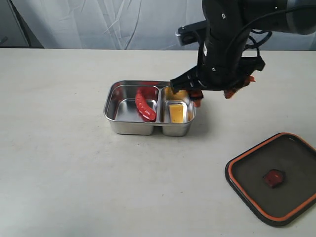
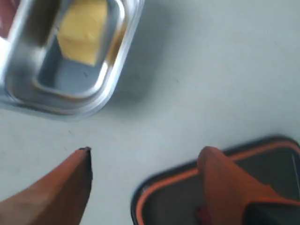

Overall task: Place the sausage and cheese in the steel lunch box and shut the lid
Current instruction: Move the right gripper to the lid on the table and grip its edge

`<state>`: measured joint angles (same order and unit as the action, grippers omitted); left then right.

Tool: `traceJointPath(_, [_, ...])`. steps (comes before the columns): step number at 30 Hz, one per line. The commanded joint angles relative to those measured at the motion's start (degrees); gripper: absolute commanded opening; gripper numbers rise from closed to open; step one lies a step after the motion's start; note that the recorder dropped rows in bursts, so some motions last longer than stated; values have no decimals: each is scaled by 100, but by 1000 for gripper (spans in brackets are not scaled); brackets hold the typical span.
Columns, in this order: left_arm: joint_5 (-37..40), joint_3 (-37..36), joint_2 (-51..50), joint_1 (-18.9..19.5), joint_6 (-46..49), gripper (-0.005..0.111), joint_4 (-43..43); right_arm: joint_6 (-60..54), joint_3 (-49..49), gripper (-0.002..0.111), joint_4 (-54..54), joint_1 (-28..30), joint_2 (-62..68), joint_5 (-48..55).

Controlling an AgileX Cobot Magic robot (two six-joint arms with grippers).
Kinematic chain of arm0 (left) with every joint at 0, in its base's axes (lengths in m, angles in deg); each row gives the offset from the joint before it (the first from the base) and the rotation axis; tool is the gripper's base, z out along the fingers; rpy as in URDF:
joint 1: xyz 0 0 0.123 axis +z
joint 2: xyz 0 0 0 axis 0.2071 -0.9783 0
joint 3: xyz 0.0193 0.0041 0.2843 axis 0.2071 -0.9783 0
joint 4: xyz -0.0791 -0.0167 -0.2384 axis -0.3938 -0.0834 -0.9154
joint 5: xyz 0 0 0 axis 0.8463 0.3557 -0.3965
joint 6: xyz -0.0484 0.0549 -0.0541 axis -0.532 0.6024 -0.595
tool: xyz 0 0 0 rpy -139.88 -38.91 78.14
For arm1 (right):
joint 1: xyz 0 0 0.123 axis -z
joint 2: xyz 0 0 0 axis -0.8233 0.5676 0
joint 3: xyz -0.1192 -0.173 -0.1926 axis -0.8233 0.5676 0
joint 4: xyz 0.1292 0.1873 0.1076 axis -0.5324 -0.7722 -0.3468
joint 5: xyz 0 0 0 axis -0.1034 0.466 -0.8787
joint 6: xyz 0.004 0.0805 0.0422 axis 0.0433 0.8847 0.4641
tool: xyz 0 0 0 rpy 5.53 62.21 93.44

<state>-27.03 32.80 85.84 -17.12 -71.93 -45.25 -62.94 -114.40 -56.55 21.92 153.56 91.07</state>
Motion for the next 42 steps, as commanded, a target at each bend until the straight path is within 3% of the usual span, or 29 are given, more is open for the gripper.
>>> traceJointPath(1, [-21, -24, 33, -12, 13, 0, 30, 38, 228, 59, -11, 27, -69, 875])
traceJointPath(16, [-21, -24, 33, -12, 13, 0, 30, 38, 2488, 58, -723, 17, -69, -1005])
traceJointPath(21, [-21, -24, 33, -12, 13, 0, 30, 150, 2623, 58, -754, 17, -56, -1632])
traceJointPath(31, [-32, -24, 33, -12, 15, 0, 30, 343, 2623, 57, -752, 17, 421, -1745])
traceJointPath(33, [-32, -24, 33, -12, 15, 0, 30, 343, 2623, 47, -752, 17, 506, -1745])
traceJointPath(34, [-32, -24, 33, -12, 15, 0, 30, 343, 2623, 28, -752, 17, 580, -1756])
traceJointPath(36, [-32, -24, 33, -12, 15, 0, 30, 343, 2623, 0, -752, 17, 628, -1825])
traceJointPath(42, [-32, -24, 33, -12, 15, 0, 30, 128, 2623, 0, -752, -44, 452, -1575])
